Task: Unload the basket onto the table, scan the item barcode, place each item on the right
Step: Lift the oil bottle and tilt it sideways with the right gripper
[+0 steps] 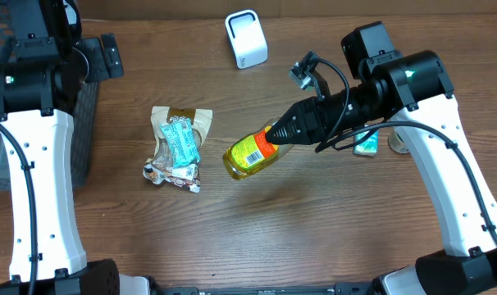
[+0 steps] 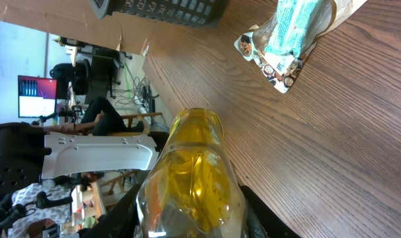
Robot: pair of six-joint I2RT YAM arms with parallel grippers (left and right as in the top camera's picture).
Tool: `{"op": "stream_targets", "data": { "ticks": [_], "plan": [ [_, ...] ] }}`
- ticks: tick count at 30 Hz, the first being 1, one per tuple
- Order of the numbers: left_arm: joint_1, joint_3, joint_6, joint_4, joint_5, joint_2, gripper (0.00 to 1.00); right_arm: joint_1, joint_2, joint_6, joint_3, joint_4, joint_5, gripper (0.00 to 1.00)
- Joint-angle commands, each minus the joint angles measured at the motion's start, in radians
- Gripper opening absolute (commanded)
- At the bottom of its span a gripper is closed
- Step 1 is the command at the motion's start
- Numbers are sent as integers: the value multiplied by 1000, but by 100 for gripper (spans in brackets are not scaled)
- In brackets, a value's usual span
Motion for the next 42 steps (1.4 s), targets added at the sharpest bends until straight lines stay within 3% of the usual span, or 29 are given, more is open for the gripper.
{"op": "stream_targets", "data": {
  "ticks": [1, 11, 24, 42],
  "plan": [
    [0, 0, 15, 0, 2, 3, 99, -5, -40, -6, 25, 0, -50, 33],
    [0, 0, 15, 0, 2, 3, 100, -1, -40, -5, 24, -20, 82, 28],
    [0, 0, 15, 0, 2, 3, 99, 106, -26, 3, 3, 60, 475, 19],
    [0, 0, 15, 0, 2, 3, 99, 111, -24, 64, 24, 251, 544, 13]
  ]
}}
